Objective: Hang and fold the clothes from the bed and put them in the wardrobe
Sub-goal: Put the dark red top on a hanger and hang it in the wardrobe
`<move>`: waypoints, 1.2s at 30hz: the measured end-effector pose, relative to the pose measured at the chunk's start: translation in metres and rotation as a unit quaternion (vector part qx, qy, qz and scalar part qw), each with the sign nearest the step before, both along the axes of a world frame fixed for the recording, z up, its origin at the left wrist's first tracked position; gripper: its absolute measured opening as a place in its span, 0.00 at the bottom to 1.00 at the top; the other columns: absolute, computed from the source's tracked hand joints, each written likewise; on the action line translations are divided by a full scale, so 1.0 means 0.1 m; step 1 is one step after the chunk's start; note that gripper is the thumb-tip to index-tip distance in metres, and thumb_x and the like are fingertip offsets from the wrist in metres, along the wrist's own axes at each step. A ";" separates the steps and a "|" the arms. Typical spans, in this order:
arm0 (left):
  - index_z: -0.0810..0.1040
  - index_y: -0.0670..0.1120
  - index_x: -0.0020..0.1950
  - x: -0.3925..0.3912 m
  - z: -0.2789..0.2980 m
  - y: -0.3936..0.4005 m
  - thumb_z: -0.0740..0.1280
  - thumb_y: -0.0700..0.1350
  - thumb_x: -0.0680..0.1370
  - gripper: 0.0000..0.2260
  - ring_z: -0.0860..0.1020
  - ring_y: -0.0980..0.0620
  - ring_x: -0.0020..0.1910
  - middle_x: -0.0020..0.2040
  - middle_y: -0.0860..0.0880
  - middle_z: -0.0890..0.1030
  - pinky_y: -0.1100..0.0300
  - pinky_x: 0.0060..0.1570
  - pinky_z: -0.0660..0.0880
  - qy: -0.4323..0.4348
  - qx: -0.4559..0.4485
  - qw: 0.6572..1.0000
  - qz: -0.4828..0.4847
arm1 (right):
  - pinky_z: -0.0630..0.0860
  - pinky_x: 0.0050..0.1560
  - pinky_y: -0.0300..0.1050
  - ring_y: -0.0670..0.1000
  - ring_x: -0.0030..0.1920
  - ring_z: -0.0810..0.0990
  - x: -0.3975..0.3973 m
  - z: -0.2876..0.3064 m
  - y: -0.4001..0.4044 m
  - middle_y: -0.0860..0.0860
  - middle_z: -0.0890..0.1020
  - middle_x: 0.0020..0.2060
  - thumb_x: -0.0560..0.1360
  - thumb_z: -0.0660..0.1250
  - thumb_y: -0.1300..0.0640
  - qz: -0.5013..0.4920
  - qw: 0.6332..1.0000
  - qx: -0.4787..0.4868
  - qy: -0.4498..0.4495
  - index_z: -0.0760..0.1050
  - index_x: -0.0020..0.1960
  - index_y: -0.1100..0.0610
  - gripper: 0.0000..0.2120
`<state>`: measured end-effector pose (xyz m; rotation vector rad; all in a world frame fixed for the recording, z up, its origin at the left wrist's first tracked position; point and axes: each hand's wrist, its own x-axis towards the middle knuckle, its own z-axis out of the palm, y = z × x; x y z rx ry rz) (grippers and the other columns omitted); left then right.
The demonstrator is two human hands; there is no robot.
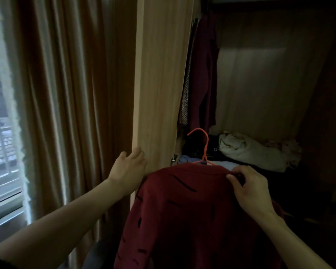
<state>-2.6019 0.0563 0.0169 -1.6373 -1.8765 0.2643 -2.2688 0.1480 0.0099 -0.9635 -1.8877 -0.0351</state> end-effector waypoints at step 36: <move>0.78 0.43 0.43 2.08 0.05 0.45 0.68 0.27 0.69 0.11 0.83 0.44 0.45 0.42 0.42 0.83 0.51 0.46 0.80 -0.849 0.082 0.516 -0.081 | 0.80 0.55 0.42 0.46 0.52 0.84 0.11 0.08 -0.58 0.50 0.85 0.50 0.77 0.69 0.62 0.225 0.870 -0.392 0.199 0.81 0.57 0.56 0.10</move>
